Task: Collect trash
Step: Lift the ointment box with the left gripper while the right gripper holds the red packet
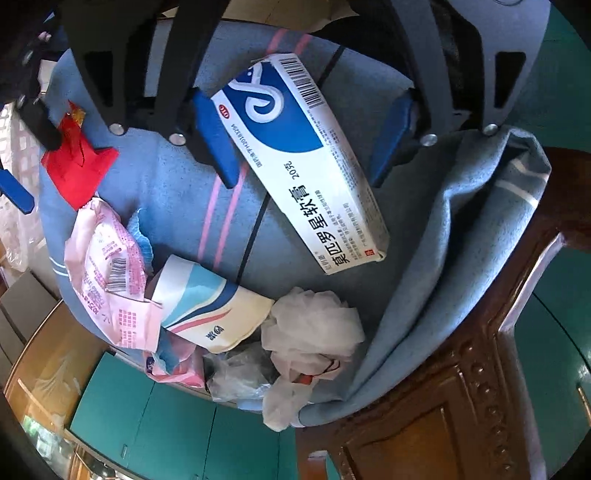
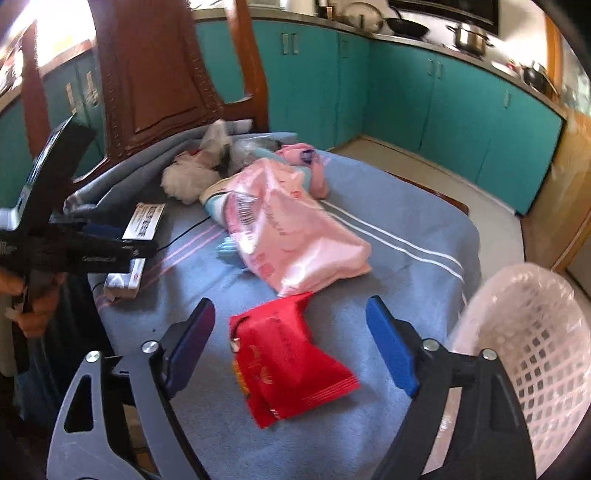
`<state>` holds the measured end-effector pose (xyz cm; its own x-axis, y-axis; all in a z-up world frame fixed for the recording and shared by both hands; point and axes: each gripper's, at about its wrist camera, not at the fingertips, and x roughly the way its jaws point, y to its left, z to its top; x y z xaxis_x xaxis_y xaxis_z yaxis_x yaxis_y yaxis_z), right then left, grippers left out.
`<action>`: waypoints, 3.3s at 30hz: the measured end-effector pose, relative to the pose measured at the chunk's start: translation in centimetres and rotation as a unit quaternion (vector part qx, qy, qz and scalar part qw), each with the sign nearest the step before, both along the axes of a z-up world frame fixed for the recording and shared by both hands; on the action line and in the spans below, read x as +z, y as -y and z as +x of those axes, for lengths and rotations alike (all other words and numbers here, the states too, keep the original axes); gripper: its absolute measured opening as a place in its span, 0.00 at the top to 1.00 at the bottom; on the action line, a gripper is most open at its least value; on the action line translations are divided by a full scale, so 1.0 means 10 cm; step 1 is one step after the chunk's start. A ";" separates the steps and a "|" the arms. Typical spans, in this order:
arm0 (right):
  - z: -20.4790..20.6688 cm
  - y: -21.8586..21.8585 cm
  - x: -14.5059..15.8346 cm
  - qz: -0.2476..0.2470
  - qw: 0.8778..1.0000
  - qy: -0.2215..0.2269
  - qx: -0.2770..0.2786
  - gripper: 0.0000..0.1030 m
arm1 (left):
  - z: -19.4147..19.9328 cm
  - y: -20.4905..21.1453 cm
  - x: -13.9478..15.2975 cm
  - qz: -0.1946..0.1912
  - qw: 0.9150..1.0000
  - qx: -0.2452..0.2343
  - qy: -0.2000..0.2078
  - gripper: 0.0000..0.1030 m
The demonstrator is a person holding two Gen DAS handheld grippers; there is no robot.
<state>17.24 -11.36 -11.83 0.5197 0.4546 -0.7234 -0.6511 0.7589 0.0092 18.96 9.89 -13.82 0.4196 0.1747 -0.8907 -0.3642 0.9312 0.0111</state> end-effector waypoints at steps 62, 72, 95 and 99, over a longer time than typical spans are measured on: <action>-0.05 0.20 0.15 0.063 0.997 -0.015 -0.040 0.51 | -0.38 1.08 0.45 0.047 0.989 -0.102 0.096 0.53; -0.03 0.15 0.12 0.054 0.998 -0.020 -0.039 0.51 | -0.39 1.18 0.25 0.043 0.989 -0.123 0.065 0.53; 0.00 0.12 0.03 0.042 0.997 -0.027 -0.051 0.51 | -0.29 1.21 -0.01 0.063 0.990 -0.126 0.021 0.57; -0.01 0.14 0.06 0.052 0.997 -0.020 -0.052 0.51 | -0.33 1.18 0.05 0.059 0.990 -0.122 0.034 0.61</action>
